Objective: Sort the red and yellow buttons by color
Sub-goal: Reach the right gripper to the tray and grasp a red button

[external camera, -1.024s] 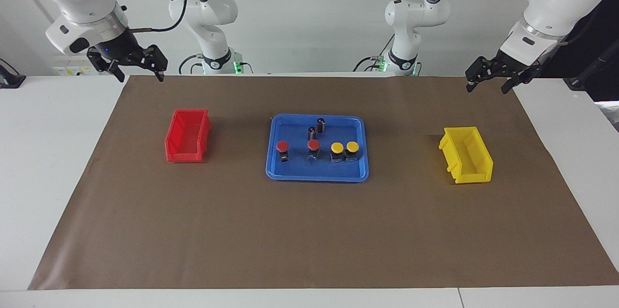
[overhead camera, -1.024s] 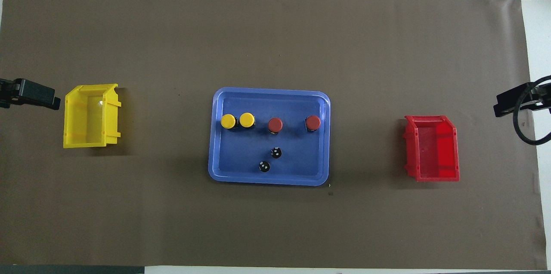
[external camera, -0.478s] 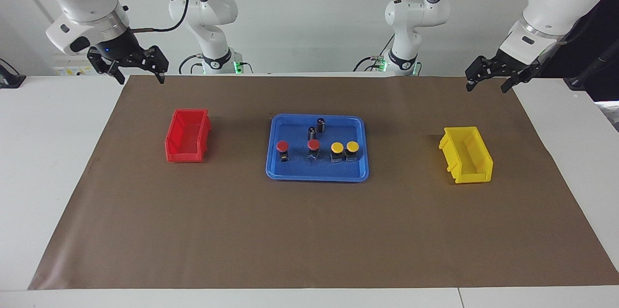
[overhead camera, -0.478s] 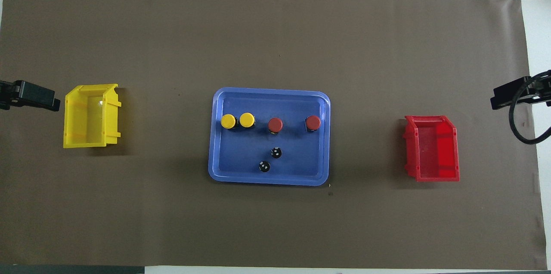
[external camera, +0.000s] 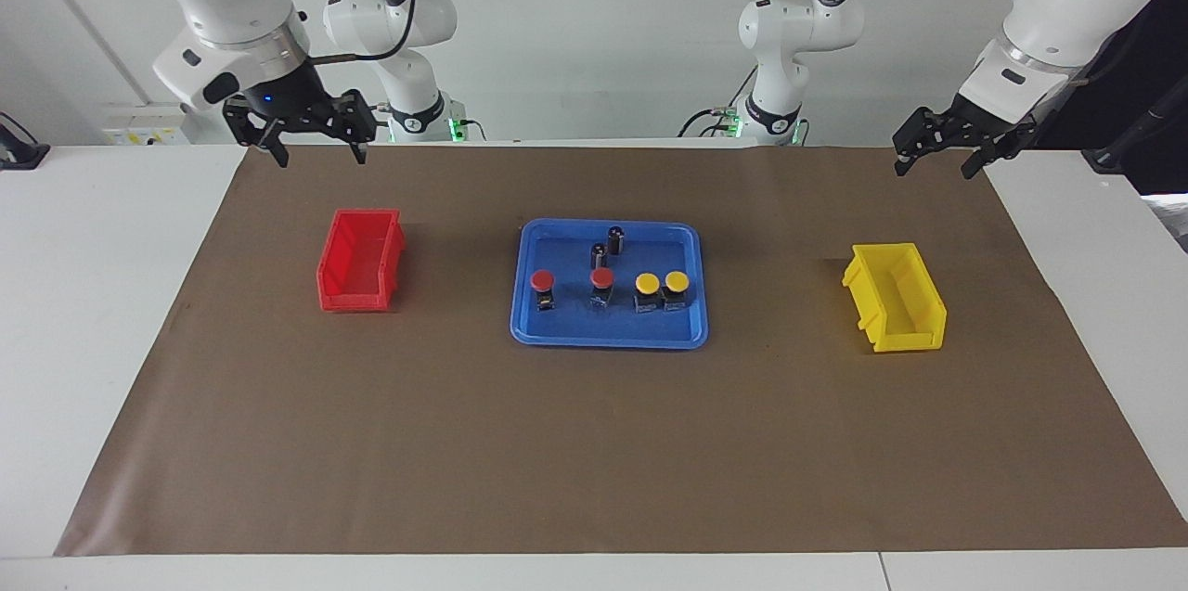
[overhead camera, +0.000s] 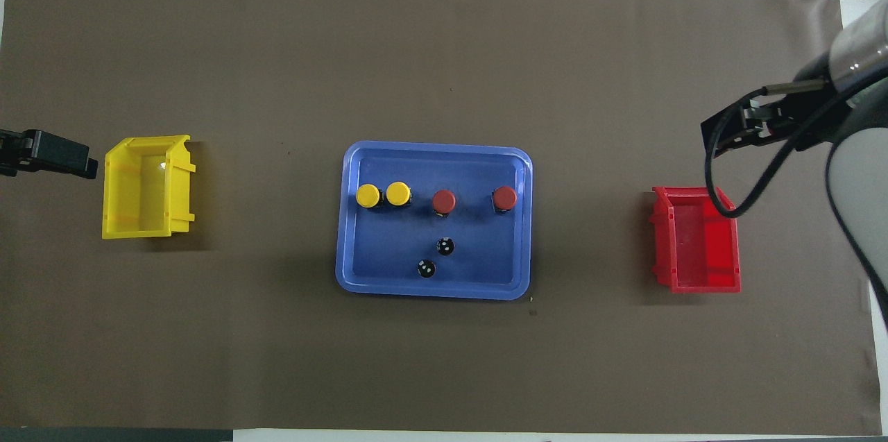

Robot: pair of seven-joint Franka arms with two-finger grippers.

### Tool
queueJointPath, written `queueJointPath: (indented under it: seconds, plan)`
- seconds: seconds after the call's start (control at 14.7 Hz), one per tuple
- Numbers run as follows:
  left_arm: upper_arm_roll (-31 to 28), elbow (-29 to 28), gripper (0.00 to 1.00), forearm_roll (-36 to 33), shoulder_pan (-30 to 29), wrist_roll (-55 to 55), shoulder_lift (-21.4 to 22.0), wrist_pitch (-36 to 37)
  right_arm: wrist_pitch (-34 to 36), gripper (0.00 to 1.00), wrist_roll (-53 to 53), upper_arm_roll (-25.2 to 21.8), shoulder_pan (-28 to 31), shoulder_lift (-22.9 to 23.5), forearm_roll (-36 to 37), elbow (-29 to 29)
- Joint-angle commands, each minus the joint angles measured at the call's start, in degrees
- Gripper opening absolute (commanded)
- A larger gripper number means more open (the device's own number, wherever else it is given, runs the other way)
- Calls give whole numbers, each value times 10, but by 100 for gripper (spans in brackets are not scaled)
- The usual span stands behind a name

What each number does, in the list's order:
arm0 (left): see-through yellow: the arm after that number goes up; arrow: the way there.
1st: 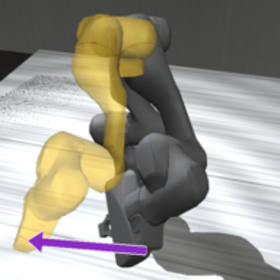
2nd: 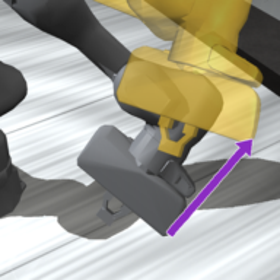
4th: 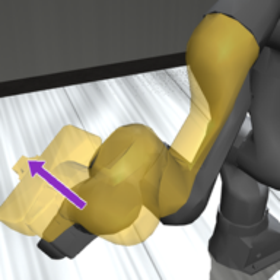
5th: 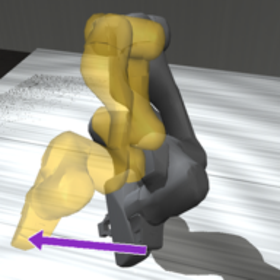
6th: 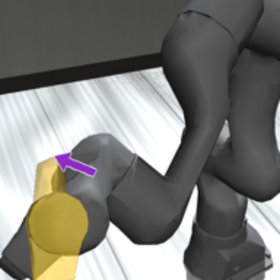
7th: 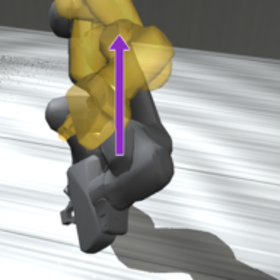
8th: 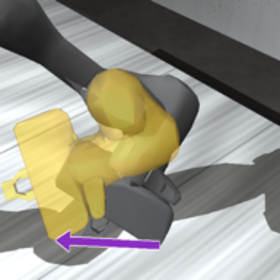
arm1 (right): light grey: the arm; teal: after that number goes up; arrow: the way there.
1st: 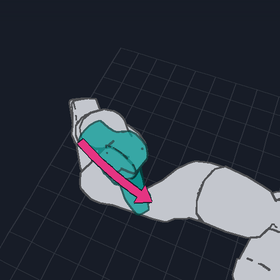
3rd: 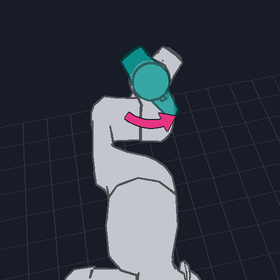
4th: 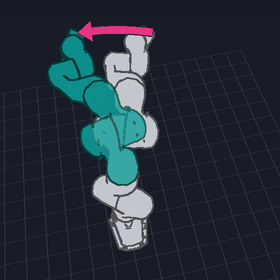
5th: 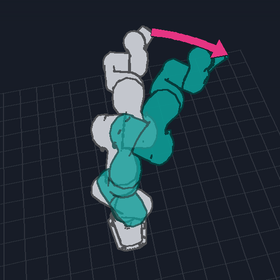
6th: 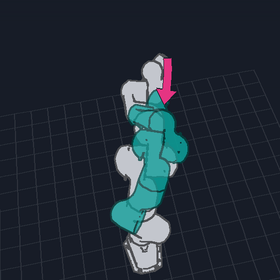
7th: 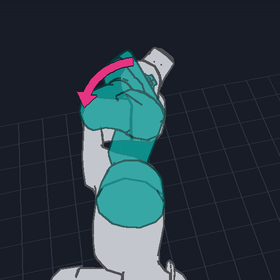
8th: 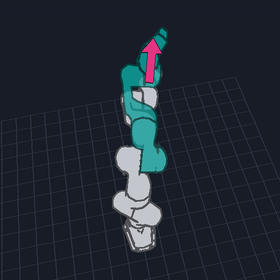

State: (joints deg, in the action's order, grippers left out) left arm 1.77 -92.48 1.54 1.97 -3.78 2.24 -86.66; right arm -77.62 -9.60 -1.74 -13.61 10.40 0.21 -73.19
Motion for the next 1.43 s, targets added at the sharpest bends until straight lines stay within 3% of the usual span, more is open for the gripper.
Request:
queueJointPath:
  seconds: [0.0, 0.07, 0.27, 0.41, 0.55, 0.89, 1.37]
  plan:
    - [-1, -18, 100, 6, 2, 5, 15, -5, -56, 100, -121, 9, -74, 72, -16, 46]
    - [-1, -18, 100, 6, 3, 5, 15, -4, -107, 100, -151, 9, -97, 80, -17, 26]
    - [-1, -18, 100, 6, 5, 6, 15, -2, -257, 100, -199, 9, -152, 47, -17, -144]
    - [-1, -18, 100, 6, 6, 7, 16, 3, -365, 100, -198, 9, -159, -3, -17, -276]
    - [-1, -17, 100, 6, 6, 9, 17, -1, -435, 100, -182, 9, -159, -25, -17, -355]
    - [-1, -17, 100, 6, 9, 15, 19, -7, -498, 87, -154, 9, -150, -44, -19, -431]
    - [0, -20, 100, 6, 9, 27, 20, -7, -579, 83, -147, 9, -157, 13, -19, -440]
